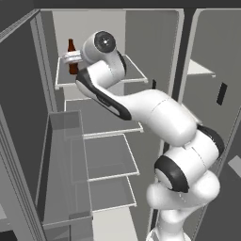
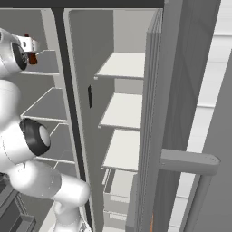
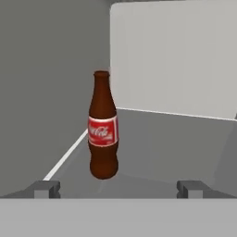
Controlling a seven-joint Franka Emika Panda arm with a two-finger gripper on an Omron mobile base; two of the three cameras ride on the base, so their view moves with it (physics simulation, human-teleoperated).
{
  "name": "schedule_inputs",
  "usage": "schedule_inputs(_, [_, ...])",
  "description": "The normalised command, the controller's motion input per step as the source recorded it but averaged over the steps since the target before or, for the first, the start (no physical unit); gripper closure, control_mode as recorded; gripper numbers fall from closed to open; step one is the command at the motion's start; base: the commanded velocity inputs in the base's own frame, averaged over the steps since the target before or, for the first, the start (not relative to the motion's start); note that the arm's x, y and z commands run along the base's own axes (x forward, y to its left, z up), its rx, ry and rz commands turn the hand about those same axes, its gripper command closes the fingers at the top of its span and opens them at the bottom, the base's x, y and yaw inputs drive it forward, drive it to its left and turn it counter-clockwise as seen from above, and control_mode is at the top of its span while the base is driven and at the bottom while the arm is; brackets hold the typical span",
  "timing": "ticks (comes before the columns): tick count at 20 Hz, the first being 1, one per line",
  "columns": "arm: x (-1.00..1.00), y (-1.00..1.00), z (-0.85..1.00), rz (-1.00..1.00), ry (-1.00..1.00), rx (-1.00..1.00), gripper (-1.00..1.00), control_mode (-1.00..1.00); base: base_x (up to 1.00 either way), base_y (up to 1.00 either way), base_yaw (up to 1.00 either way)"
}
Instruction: Open the fridge, grab two sodas, and place both sodas inside the bowl with ice on the dining counter.
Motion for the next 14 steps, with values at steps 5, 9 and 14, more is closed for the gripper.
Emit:
schedule_inputs(5, [0.35, 0.11, 0.0, 0.03, 0.0, 0.0, -1.0, -1.0, 0.0, 0.0, 0.0])
schedule_inputs(9, [0.35, 0.13, 0.0, 0.01, 0.0, 0.0, -1.0, -1.0, 0.0, 0.0, 0.0])
schedule_inputs(14, [0.23, 0.14, 0.0, 0.0, 0.0, 0.0, -1.0, -1.0, 0.0, 0.0, 0.0])
